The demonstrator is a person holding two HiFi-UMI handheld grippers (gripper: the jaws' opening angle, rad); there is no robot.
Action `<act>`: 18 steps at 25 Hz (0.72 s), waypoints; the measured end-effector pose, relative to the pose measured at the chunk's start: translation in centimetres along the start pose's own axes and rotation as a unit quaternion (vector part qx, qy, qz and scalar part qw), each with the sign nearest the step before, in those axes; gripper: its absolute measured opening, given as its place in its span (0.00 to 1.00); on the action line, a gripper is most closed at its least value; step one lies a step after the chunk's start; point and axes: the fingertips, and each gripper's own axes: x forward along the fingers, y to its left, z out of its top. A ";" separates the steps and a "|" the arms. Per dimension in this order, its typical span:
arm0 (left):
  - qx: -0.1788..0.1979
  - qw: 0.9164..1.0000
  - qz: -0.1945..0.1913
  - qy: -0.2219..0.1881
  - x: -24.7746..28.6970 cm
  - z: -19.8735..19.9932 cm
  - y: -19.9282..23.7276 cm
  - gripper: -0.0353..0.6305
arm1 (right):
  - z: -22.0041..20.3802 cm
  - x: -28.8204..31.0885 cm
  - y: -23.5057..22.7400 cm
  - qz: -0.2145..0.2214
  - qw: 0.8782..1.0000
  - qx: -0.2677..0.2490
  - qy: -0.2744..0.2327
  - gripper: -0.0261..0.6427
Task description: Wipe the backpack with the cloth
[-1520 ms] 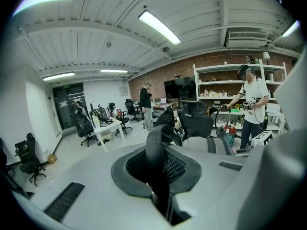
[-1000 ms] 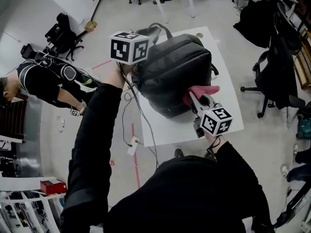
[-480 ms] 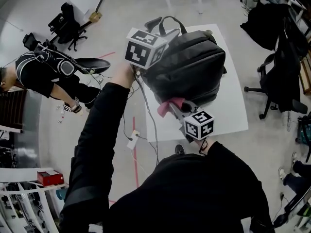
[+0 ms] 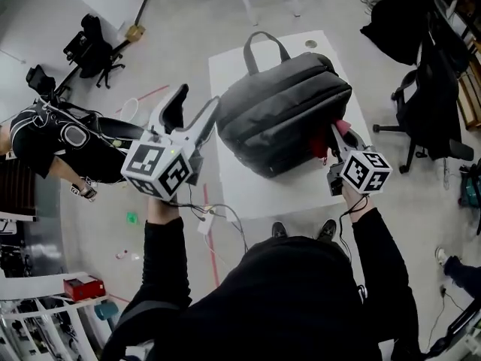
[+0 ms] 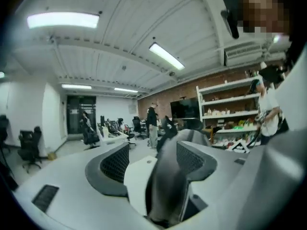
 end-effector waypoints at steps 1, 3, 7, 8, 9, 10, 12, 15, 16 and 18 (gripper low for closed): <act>-0.026 0.999 -0.023 -0.001 -1.2 -1.5 -1.8 0.51 | 0.0 -0.1 -0.1 0.000 1.000 0.001 0.000 0.08; -0.056 0.997 -0.057 0.003 -2.1 -4.2 -5.3 0.51 | -0.1 -0.1 -0.3 -0.003 1.000 0.009 -0.004 0.08; -0.052 0.998 -0.026 -0.007 -2.7 -4.1 -6.3 0.51 | -0.3 0.9 0.9 -0.007 1.000 0.018 -0.006 0.08; -0.028 0.999 -0.015 0.000 -3.2 -3.5 -6.3 0.51 | -0.3 1.3 1.5 -0.004 1.000 0.015 -0.004 0.08; -0.002 1.000 -0.011 0.014 -3.6 -3.3 -6.6 0.51 | -0.1 1.7 2.1 0.000 1.000 0.011 -0.004 0.08; 0.019 0.999 -0.019 0.034 -3.7 -3.8 -7.2 0.51 | 0.1 2.0 2.6 0.003 1.000 0.007 -0.004 0.08; 0.039 0.995 -0.045 0.079 -3.0 -6.5 -8.0 0.51 | 0.6 2.5 3.3 0.007 1.000 0.003 -0.010 0.08; 0.043 0.993 -0.047 0.095 -1.3 -8.7 -7.3 0.51 | -1.1 3.0 5.6 0.030 1.000 0.003 0.002 0.08; 0.039 0.994 -0.047 0.087 -0.8 -8.5 -7.1 0.46 | -2.6 3.2 7.0 0.048 0.999 -0.001 0.018 0.08; 0.028 0.995 -0.054 0.075 0.5 -7.9 -6.9 0.29 | -6.3 3.7 10.4 0.093 0.993 -0.026 0.062 0.08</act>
